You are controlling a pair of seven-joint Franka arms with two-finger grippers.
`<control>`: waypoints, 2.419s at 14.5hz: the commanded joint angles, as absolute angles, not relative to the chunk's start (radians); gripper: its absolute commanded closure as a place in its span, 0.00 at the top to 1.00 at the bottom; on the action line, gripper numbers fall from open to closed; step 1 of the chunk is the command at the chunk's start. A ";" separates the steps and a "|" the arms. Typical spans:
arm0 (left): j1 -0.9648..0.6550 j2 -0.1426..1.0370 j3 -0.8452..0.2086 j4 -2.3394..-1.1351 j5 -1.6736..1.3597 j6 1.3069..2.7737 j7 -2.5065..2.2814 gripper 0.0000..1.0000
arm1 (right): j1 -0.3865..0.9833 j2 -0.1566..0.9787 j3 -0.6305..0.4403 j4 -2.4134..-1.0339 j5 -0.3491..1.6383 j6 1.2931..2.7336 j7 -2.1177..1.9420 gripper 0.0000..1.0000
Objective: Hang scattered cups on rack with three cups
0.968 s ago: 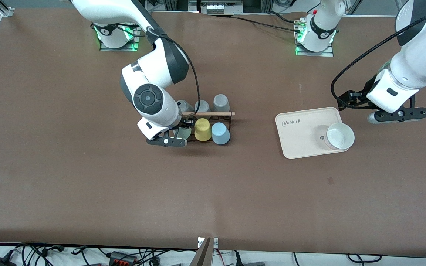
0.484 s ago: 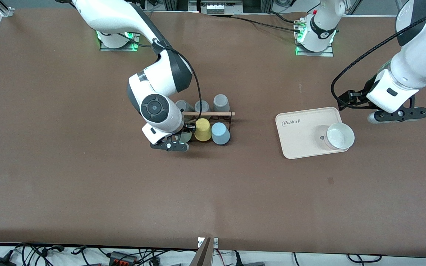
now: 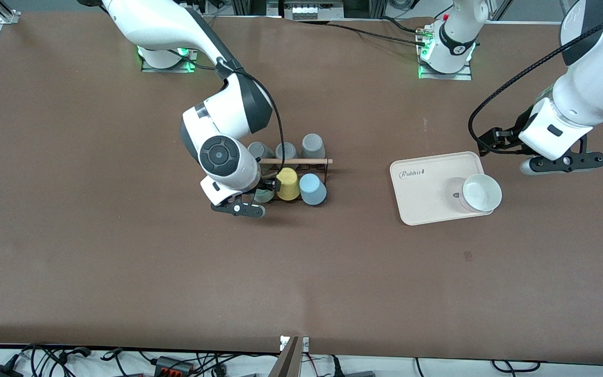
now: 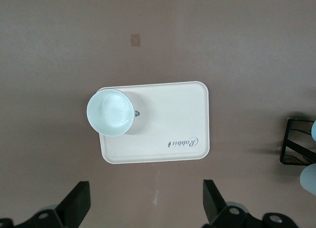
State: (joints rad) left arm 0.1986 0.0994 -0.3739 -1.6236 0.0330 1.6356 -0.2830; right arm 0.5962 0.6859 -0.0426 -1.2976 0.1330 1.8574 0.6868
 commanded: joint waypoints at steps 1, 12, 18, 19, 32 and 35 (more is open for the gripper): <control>0.206 0.075 -0.379 -1.641 0.048 1.629 -0.278 1.00 | 0.585 0.641 -0.061 -1.257 0.121 1.810 0.712 1.00; 0.206 0.075 -0.377 -1.641 0.049 1.629 -0.273 1.00 | 0.235 0.526 -0.087 -1.103 0.117 1.589 0.259 1.00; 0.206 0.077 -0.377 -1.641 0.049 1.629 -0.265 1.00 | 0.109 0.393 -0.109 -1.158 0.092 1.585 0.025 1.00; 0.206 0.077 -0.377 -1.641 0.049 1.629 -0.264 1.00 | 0.082 0.379 -0.109 -1.173 0.092 1.586 -0.003 1.00; 0.206 0.077 -0.377 -1.641 0.049 1.629 -0.262 1.00 | 0.074 0.023 -0.106 -1.719 -0.014 1.841 -0.069 1.00; 0.206 0.077 -0.377 -1.641 0.049 1.629 -0.262 1.00 | 0.077 0.031 -0.107 -1.710 -0.015 1.799 -0.071 1.00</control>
